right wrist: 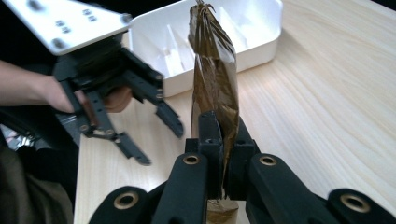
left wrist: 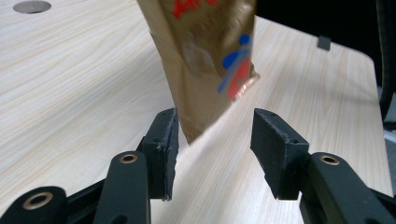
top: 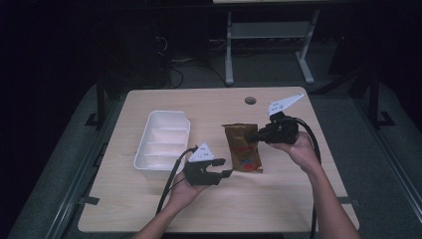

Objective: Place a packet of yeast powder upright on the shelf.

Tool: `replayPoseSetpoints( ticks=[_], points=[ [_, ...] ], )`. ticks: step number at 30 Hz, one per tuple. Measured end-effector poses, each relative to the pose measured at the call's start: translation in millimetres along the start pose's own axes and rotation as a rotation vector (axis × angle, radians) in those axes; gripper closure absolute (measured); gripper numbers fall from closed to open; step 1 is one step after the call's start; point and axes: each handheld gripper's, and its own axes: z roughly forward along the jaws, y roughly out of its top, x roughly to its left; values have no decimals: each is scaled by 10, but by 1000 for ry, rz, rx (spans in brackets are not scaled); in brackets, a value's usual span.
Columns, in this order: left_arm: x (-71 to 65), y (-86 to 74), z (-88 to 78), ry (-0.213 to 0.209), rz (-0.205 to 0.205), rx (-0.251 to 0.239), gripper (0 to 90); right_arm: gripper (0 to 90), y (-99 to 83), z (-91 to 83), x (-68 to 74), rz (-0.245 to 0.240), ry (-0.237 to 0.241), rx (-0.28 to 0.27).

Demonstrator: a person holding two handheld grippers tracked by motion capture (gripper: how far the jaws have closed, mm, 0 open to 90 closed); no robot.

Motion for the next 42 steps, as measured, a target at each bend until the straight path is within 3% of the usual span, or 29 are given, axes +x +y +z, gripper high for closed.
replayPoseSetpoints(
  ticks=[4,11,16,29,42],
  points=[
    [-17,-64,-55,1,15,14,465,876,46,-30,-51,35,-48,-12],
    [-60,-158,-104,12,48,49,412,877,103,-17,-110,69,-66,-14],
    [-98,-230,-150,13,71,70,370,877,184,24,-152,92,-105,-15],
    [-167,-323,-218,-12,94,88,315,878,404,113,-256,110,-116,-36],
    [-186,-396,-251,-13,100,80,263,877,754,438,-296,93,-103,-56]
  ],
)
